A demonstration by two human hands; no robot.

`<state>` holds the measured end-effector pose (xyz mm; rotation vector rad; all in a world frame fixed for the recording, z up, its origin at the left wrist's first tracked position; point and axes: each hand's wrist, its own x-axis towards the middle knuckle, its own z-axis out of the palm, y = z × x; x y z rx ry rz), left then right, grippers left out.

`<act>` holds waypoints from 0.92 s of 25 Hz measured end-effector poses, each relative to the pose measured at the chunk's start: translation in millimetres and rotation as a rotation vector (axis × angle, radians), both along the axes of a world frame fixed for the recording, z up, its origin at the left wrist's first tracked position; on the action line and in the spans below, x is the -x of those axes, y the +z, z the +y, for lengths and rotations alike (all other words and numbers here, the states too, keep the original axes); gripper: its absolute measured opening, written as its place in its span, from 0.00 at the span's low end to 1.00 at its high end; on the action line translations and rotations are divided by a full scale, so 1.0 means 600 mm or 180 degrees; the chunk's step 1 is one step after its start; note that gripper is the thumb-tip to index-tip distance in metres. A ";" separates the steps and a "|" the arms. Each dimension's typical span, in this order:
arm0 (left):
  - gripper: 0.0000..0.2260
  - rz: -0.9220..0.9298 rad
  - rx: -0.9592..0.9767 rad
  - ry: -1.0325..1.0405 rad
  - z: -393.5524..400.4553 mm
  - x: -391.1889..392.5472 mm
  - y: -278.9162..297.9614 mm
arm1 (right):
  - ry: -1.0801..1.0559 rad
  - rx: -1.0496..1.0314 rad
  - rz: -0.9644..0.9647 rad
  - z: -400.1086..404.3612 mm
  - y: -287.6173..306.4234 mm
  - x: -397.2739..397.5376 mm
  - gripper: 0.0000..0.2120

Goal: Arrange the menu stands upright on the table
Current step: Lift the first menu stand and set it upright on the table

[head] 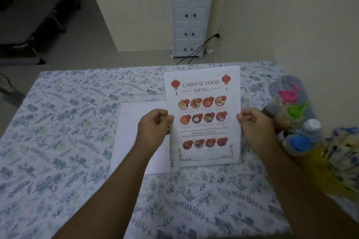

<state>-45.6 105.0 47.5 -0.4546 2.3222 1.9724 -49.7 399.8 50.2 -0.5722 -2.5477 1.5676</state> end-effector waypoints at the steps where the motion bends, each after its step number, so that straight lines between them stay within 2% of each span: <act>1: 0.02 0.0102 0.0040 -0.0010 0.009 0.007 0.003 | -0.0044 0.0035 0.0093 0.004 -0.002 0.002 0.04; 4: 0.03 0.0275 0.0072 -0.0006 0.022 0.015 0.001 | -0.0137 0.0260 0.0292 0.000 -0.020 0.004 0.02; 9: 0.04 0.0418 0.0141 -0.0200 0.023 0.002 -0.026 | -0.0200 0.0420 0.0529 0.002 -0.062 -0.017 0.06; 23: 0.06 0.0493 0.0763 -0.0033 0.034 -0.006 -0.032 | -0.0040 0.0054 0.0536 0.008 -0.066 -0.016 0.04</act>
